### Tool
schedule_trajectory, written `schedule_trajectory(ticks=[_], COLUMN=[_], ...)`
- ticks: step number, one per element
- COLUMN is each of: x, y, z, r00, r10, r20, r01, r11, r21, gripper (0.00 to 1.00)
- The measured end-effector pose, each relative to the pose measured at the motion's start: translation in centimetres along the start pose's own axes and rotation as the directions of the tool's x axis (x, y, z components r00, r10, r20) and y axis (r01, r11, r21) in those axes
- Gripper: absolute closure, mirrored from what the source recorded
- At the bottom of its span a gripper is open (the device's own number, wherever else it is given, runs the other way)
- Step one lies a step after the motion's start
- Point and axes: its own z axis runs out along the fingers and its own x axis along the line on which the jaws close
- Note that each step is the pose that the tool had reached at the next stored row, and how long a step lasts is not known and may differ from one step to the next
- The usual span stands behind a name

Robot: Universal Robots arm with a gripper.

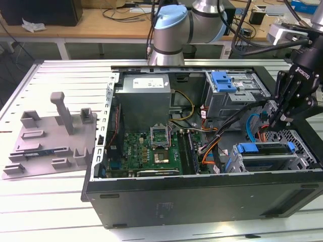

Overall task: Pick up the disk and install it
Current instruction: 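Insert the first disk wire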

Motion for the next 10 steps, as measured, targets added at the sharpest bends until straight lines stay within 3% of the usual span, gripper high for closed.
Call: schedule_trajectory(ticks=[4,7,10], x=[0.40,0.69,0.87], y=[0.02,0.12,0.22], z=[0.07,0.13,0.17], r00=[0.9997,0.9993,0.9986], r10=[-0.011,-0.023,-0.044], r20=[0.0221,0.0306,0.0312], r01=[0.011,0.023,0.043], r11=[0.9999,0.9997,0.9990], r21=[0.0036,0.0055,0.0088], gripper=[0.83,0.83,0.83])
